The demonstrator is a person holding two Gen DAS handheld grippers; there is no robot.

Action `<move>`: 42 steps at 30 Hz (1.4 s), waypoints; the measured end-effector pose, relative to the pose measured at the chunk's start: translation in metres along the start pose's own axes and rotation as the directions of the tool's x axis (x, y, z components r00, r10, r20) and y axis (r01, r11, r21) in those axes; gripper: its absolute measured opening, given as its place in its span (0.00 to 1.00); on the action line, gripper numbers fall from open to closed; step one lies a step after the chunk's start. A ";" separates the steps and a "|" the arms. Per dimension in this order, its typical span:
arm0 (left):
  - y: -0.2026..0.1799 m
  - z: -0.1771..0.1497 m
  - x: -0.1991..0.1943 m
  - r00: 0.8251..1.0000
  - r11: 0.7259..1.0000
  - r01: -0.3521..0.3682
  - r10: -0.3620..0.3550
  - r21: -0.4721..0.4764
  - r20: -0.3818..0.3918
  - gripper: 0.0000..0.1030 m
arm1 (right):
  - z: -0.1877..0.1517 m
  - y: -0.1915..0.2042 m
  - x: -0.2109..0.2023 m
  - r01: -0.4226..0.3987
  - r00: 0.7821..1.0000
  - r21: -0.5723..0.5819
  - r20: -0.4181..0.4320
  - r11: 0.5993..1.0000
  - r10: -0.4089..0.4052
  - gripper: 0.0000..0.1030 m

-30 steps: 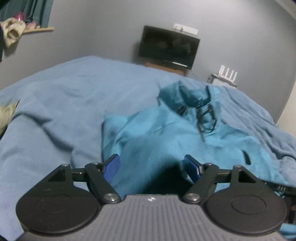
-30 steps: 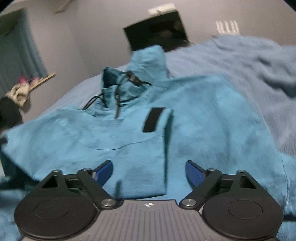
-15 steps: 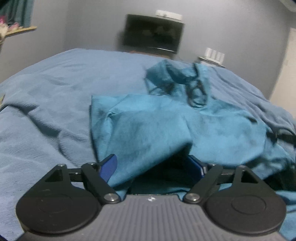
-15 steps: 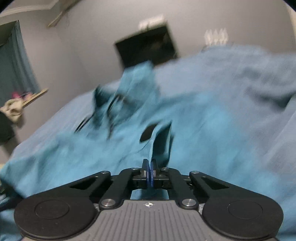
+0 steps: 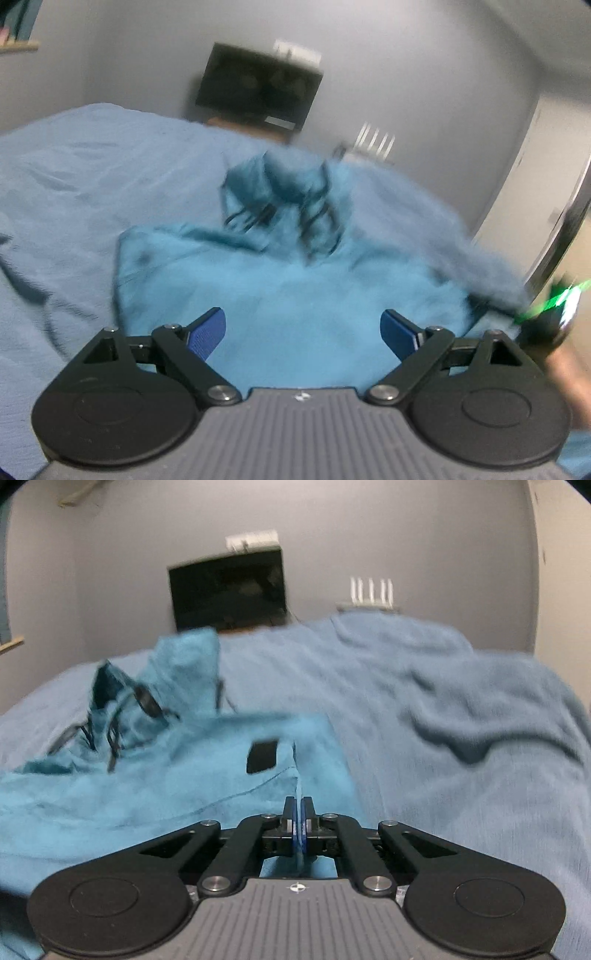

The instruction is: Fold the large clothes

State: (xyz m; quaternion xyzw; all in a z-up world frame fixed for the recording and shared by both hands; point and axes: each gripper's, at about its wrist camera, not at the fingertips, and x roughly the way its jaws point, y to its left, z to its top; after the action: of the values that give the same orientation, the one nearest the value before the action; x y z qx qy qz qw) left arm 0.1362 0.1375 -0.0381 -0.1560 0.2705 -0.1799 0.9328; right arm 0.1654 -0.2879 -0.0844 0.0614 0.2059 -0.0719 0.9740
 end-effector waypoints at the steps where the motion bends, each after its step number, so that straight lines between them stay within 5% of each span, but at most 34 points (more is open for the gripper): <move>1: 0.001 0.005 -0.003 0.999 0.999 0.031 -0.031 -0.023 0.020 0.88 | 0.004 0.001 -0.003 0.000 0.999 -0.015 0.032 1.000 0.001 0.03; 3: -0.001 0.011 -0.003 0.999 0.999 0.014 -0.013 -0.034 0.043 0.94 | 0.010 0.003 -0.002 0.014 0.999 -0.044 0.050 0.999 -0.011 0.03; 7: -0.002 0.005 0.031 0.985 0.985 -0.165 0.167 0.041 -0.042 0.94 | 0.000 0.005 0.024 0.068 0.993 -0.094 -0.091 0.993 -0.076 0.05; 9: 0.003 -0.007 0.050 0.970 0.973 -0.217 0.223 0.072 -0.095 0.94 | -0.003 0.001 0.031 0.110 0.982 -0.081 -0.143 0.991 -0.121 0.20; 11: 0.008 -0.023 0.069 0.944 0.955 -0.270 0.288 0.122 -0.161 0.94 | 0.001 -0.001 0.022 0.127 0.986 -0.053 -0.099 0.990 -0.132 0.41; 12: 0.011 -0.030 0.076 0.932 0.947 -0.288 0.311 0.144 -0.184 0.94 | 0.003 -0.001 0.015 0.117 0.991 -0.044 -0.061 0.992 -0.119 0.42; 16: 0.012 -0.036 0.089 0.917 0.935 -0.308 0.341 0.179 -0.205 0.94 | 0.009 0.011 -0.002 -0.048 0.999 -0.047 0.021 0.998 0.049 0.48; 21: 0.012 -0.042 0.095 0.906 0.922 -0.326 0.368 0.206 -0.209 0.94 | 0.001 0.041 -0.004 -0.184 0.983 -0.176 -0.011 0.967 0.185 0.52; 25: 0.012 -0.043 0.098 0.901 0.917 -0.334 0.379 0.219 -0.213 0.94 | -0.011 0.059 0.017 -0.206 0.975 -0.258 -0.134 0.944 0.176 0.58; 28: 0.014 -0.044 0.101 0.898 0.916 -0.337 0.382 0.219 -0.218 0.94 | -0.023 0.060 0.045 -0.116 0.962 -0.285 -0.270 0.951 0.037 0.61; 33: 0.016 -0.046 0.101 0.894 0.913 -0.341 0.388 0.224 -0.222 0.94 | -0.017 0.045 0.055 -0.042 0.963 -0.198 -0.269 0.979 -0.013 0.62; 36: 0.016 -0.046 0.102 0.892 0.911 -0.345 0.393 0.226 -0.224 0.94 | -0.017 0.047 0.051 -0.046 0.971 -0.202 -0.241 0.978 -0.004 0.62; 42: 0.016 -0.046 0.104 0.888 0.909 -0.349 0.399 0.230 -0.229 0.94 | -0.015 0.046 0.020 -0.212 0.965 -0.169 -0.193 0.963 0.179 0.74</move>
State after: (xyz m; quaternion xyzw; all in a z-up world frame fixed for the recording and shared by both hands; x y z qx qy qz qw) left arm 0.1966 0.0992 -0.1279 0.0113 0.4029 -0.0399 0.9143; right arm 0.1852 -0.2426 -0.1023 -0.0047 0.2901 0.0505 0.9556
